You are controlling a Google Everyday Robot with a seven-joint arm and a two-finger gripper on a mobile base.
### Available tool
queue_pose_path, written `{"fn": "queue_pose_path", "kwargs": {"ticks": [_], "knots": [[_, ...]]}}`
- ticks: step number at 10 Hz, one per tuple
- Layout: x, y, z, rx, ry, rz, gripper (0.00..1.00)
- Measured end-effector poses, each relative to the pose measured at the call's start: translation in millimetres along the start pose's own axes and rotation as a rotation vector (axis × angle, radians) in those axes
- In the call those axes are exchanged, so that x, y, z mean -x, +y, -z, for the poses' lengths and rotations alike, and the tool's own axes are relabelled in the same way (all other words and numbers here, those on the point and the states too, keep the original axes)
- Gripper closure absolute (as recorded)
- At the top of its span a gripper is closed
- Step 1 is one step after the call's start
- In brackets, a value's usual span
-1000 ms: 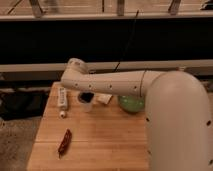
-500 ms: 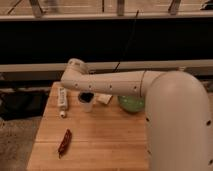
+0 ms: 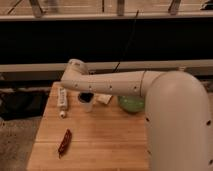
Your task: Place the eraser in the ceramic cup
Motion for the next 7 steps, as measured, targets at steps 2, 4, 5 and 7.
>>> {"fn": "queue_pose_path", "kwargs": {"ticks": [2, 4, 5, 7], "knots": [[-0.1, -0.1, -0.3, -0.001, 0.002, 0.003, 0.72], [-0.4, -0.4, -0.5, -0.003, 0.004, 0.005, 0.72], [-0.6, -0.3, -0.6, -0.003, 0.005, 0.006, 0.72], [-0.8, -0.3, -0.9, -0.004, 0.007, 0.007, 0.66]]}}
